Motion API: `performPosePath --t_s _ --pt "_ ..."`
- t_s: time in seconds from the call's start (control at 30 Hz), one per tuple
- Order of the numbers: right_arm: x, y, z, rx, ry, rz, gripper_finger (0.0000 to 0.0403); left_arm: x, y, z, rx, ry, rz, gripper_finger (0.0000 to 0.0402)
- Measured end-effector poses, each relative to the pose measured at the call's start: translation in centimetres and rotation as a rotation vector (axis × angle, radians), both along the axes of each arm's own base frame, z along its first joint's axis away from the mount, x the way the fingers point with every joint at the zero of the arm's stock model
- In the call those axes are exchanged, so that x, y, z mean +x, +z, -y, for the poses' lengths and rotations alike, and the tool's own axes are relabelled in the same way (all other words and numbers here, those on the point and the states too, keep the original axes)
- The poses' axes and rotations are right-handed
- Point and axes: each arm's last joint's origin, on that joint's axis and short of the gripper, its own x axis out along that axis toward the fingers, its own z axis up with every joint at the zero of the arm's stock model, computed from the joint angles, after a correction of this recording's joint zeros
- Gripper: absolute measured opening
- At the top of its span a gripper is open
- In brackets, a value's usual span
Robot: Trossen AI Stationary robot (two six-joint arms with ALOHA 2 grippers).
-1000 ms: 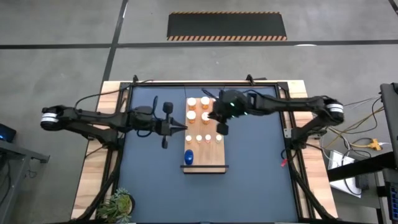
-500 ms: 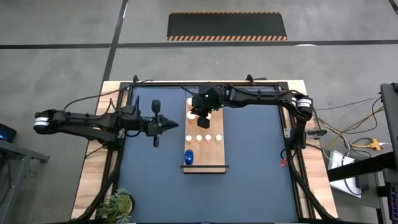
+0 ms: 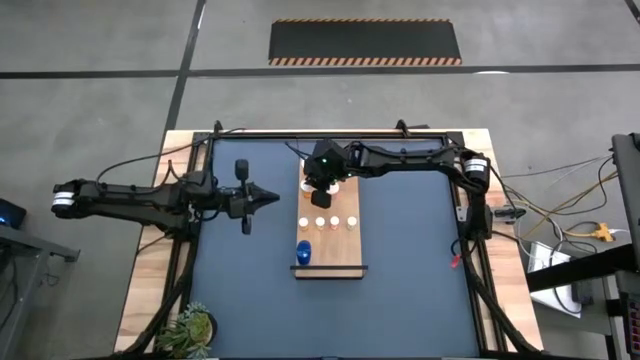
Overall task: Pick and place medicine bottles onto shelf by color
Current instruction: Adjust the pill bottles on the shelf
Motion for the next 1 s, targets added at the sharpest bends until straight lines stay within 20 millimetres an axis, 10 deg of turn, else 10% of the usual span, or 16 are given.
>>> performPosePath --t_s 1.0 --pt "0.2 -0.6 -1.0 0.014 0.008 -0.027 0.0038 0.0 -0.4 0.0 -0.026 0.007 -0.006 0.0006"
